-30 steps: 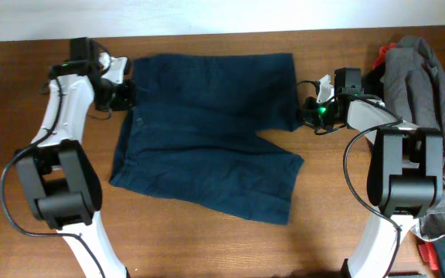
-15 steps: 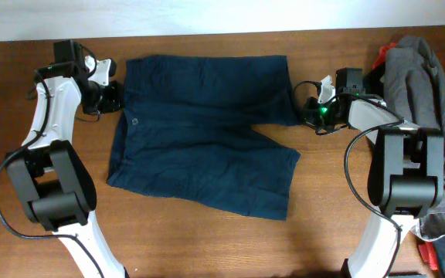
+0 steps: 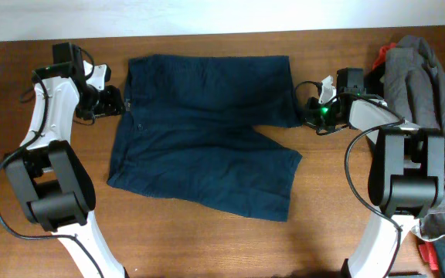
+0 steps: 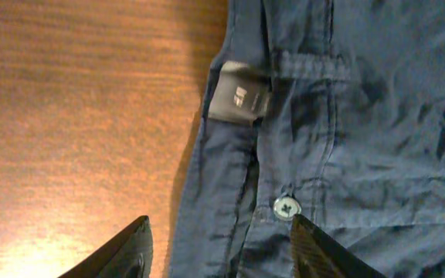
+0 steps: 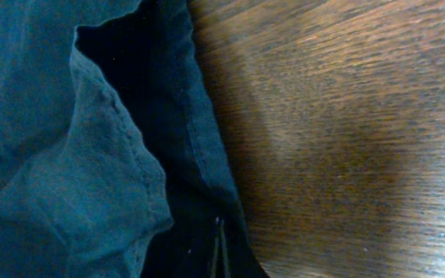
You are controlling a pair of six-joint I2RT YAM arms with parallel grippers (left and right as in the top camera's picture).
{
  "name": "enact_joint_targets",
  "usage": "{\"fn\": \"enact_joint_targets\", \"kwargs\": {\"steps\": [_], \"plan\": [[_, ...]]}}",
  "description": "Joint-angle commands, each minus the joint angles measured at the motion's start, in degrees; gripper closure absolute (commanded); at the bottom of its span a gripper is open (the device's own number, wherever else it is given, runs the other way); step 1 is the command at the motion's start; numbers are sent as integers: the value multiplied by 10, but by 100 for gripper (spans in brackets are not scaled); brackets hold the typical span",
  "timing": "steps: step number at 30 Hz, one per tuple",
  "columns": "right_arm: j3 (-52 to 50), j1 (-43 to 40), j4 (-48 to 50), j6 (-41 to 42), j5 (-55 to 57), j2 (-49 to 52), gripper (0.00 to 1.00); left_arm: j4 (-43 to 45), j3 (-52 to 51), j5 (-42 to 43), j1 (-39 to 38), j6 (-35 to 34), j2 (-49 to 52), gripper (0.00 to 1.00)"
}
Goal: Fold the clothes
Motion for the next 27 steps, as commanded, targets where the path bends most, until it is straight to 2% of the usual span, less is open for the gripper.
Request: {"fn": "enact_joint_targets", "kwargs": {"steps": [1, 3, 10, 12, 14, 19, 24, 27], "plan": [[-26, -12, -19, -4, 87, 35, 96, -17, 8, 21, -1, 3, -18, 42], [-26, -12, -22, -4, 87, 35, 96, -26, 5, 43, -5, 8, -18, 46], [-25, -13, -27, -6, 74, 35, 94, -37, -43, 45, -31, 33, -18, 57], [-21, -23, -32, -15, 41, 26, 86, -37, -54, 43, -35, 33, -18, 58], [-17, -41, -33, -16, -1, 5, 72, -38, -57, 43, -34, 33, -18, 57], [-16, -92, -77, -18, -23, -59, 64, -40, -57, 43, -33, 33, -18, 58], [-16, -124, -165, -73, -24, -105, 58, -40, -57, 43, -33, 33, -18, 57], [-16, -128, -174, -96, -24, -113, 56, -40, -57, 45, -33, 33, -18, 57]]}}
